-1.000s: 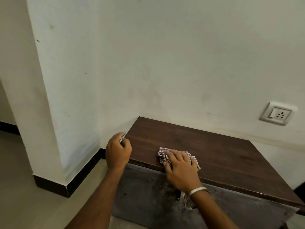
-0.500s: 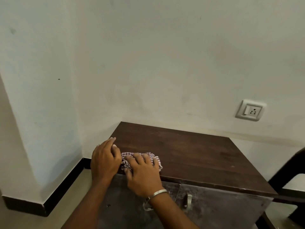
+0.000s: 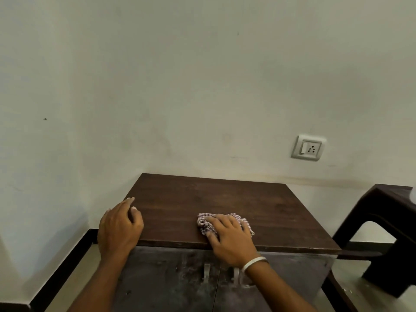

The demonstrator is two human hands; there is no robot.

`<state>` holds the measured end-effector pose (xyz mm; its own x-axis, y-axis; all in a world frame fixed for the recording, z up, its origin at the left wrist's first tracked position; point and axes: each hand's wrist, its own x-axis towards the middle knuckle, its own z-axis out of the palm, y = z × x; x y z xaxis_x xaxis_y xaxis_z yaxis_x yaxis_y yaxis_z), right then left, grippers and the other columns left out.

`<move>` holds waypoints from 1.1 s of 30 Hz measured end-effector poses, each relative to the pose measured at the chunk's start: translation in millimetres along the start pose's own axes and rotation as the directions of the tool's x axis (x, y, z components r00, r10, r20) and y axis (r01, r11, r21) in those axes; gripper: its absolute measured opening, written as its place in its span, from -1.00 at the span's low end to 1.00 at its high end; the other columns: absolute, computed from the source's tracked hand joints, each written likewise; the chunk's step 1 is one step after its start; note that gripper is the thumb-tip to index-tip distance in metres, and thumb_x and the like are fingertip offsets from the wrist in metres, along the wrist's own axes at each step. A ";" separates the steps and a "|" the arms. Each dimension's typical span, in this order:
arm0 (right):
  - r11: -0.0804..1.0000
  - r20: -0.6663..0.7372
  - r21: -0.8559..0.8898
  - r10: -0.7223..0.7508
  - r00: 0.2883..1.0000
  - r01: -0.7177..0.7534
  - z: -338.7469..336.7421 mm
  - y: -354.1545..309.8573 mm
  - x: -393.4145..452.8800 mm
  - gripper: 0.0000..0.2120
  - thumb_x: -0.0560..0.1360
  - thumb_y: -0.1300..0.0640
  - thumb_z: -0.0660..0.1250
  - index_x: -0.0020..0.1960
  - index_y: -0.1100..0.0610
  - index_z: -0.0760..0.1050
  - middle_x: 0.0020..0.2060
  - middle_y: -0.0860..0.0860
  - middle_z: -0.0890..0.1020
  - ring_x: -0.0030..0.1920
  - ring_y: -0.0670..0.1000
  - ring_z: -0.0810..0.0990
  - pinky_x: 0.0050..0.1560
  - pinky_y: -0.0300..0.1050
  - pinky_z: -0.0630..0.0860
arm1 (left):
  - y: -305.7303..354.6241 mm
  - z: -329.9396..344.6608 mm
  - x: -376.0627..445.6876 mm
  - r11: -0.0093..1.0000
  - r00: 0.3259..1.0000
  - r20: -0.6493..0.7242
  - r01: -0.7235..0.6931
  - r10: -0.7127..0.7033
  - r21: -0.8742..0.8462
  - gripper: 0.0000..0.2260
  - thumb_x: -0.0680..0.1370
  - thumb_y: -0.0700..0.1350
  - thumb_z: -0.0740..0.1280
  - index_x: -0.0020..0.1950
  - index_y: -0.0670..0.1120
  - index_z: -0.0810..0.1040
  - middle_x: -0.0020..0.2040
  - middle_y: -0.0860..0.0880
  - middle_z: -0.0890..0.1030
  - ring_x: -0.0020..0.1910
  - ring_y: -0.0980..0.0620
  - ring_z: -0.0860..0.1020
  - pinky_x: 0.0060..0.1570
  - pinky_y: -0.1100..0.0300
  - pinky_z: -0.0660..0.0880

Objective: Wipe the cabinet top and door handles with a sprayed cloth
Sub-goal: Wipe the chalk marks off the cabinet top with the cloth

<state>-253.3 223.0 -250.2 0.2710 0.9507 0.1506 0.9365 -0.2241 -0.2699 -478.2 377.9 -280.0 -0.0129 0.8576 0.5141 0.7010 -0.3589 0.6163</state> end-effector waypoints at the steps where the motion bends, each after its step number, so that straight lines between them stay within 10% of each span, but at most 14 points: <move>1: 1.000 0.000 -0.011 0.027 1.000 -0.027 -4.3 12.5 -1.9 -0.55 0.59 -0.18 0.03 0.47 -0.23 0.15 0.46 -0.22 0.23 0.50 -0.05 0.10 0.48 0.17 -0.08 | 1.8 0.1 0.3 1.000 1.000 0.009 0.008 -0.008 0.001 -0.69 0.57 -0.15 0.23 0.29 -0.15 0.56 0.25 -0.16 0.60 0.23 -0.18 0.55 0.41 -0.13 0.30; 15: 0.963 0.117 -0.127 0.254 0.960 -0.239 -63.1 119.7 -23.9 -0.48 0.54 -0.22 0.15 0.46 -0.22 0.15 0.46 -0.15 0.28 0.46 0.01 0.23 0.44 0.14 0.15 | 104.0 25.2 -31.8 0.974 0.970 0.240 0.030 0.026 -0.226 -0.56 0.52 -0.04 0.14 0.32 -0.15 0.54 0.29 -0.13 0.57 0.31 -0.14 0.49 0.44 -0.05 0.24; 24: 0.955 -0.085 -0.231 0.169 0.982 -0.185 -79.8 127.7 -33.9 -0.72 0.58 0.03 0.17 0.29 -0.04 0.34 0.27 -0.04 0.50 0.25 0.06 0.49 0.19 0.06 0.38 | 215.9 65.5 -76.5 0.858 0.826 0.526 0.107 0.204 -0.502 -0.61 0.59 -0.15 0.22 0.43 -0.03 0.41 0.44 0.01 0.42 0.41 0.05 0.36 0.37 0.18 0.27; 33: 0.765 -0.161 0.625 0.320 0.934 -0.154 -130.9 151.7 -44.2 -0.86 0.61 0.08 0.20 0.17 0.00 0.40 0.05 -0.05 0.60 0.08 -0.03 0.59 0.12 -0.13 0.54 | 295.0 73.9 -105.7 0.686 0.565 0.786 0.469 0.251 -0.556 -0.28 0.56 -0.01 0.37 0.59 -0.01 0.03 0.57 -0.02 0.15 0.52 -0.02 0.20 0.36 0.13 0.26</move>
<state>-94.0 118.9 -173.3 0.5882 0.7817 0.2075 0.5357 -0.1844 -0.8240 -217.4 208.6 -196.7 0.7290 0.6841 -0.0234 0.0782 -0.0493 0.9957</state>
